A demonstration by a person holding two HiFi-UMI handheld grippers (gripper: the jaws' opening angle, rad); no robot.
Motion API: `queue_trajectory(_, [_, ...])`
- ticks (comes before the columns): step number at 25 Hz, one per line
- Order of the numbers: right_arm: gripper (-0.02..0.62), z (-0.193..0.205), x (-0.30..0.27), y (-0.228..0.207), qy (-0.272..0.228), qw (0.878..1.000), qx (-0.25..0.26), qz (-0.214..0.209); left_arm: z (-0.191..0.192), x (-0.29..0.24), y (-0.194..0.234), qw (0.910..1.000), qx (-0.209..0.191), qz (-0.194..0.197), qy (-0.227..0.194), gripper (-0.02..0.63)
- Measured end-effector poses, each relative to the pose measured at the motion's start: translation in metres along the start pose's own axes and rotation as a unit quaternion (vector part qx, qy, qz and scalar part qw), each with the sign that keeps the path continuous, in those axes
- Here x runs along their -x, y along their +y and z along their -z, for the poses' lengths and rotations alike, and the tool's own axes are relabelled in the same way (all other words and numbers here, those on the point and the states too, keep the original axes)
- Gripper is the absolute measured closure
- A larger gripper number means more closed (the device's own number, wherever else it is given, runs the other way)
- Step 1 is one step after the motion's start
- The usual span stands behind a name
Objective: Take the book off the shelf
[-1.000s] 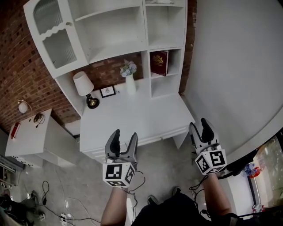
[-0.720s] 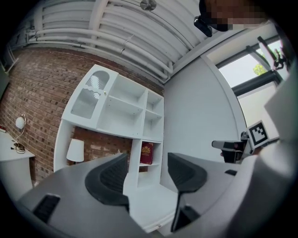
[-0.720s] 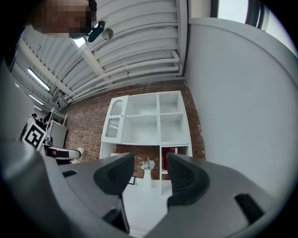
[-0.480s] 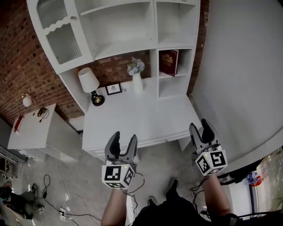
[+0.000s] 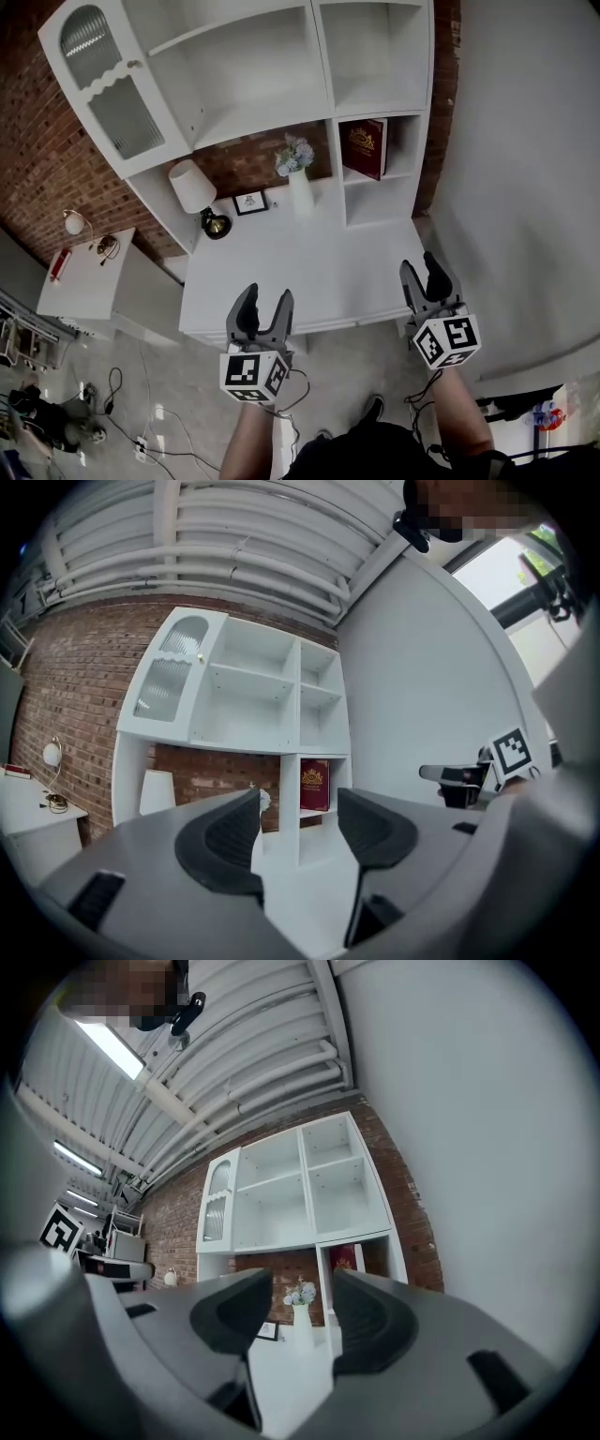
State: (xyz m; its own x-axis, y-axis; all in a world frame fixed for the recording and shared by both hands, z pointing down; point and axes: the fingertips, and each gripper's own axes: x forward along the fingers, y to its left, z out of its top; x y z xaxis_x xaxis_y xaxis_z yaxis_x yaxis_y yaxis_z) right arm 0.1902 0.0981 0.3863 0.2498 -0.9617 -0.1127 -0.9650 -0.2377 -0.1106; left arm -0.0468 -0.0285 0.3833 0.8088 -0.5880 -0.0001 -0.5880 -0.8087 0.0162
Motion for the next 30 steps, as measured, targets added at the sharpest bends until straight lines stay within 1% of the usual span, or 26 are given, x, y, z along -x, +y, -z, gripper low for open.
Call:
queue_trajectory(4, [0.399,-0.002,-0.021,-0.027,-0.003,1.000,-0.002,-0.018,-0.004,-0.025,-0.015,0.9999,-0.010,-0.010,0.003,0.351])
queue_trajectory(8, [0.398,-0.006,-0.037,-0.045,-0.005,0.999,-0.002,-0.032,-0.005,-0.044,-0.022,0.9998,0.000,-0.019,0.007,0.351])
queue_trajectory(12, [0.399,0.002,-0.046,-0.063,0.000,0.999,-0.013,-0.030,0.001,-0.061,-0.027,0.9996,-0.002,-0.021,0.017,0.351])
queue_trajectory(16, [0.399,0.011,-0.057,-0.077,0.007,1.000,-0.017,-0.019,0.008,-0.083,-0.024,0.9996,0.000,-0.015,0.024,0.351])
queue_trajectory(21, [0.399,0.011,-0.073,-0.095,0.009,1.000,-0.003,0.008,0.016,-0.122,-0.018,0.9996,0.012,0.012,0.022,0.351])
queue_trajectory(25, [0.398,0.006,-0.092,-0.107,0.012,0.999,0.012,0.037,0.019,-0.164,-0.009,0.9984,0.027,0.045,0.018,0.351])
queue_trajectory(30, [0.399,0.005,-0.131,-0.110,0.009,0.997,0.013,0.070,0.012,-0.219,0.009,0.9954,0.026,0.092,0.008,0.351])
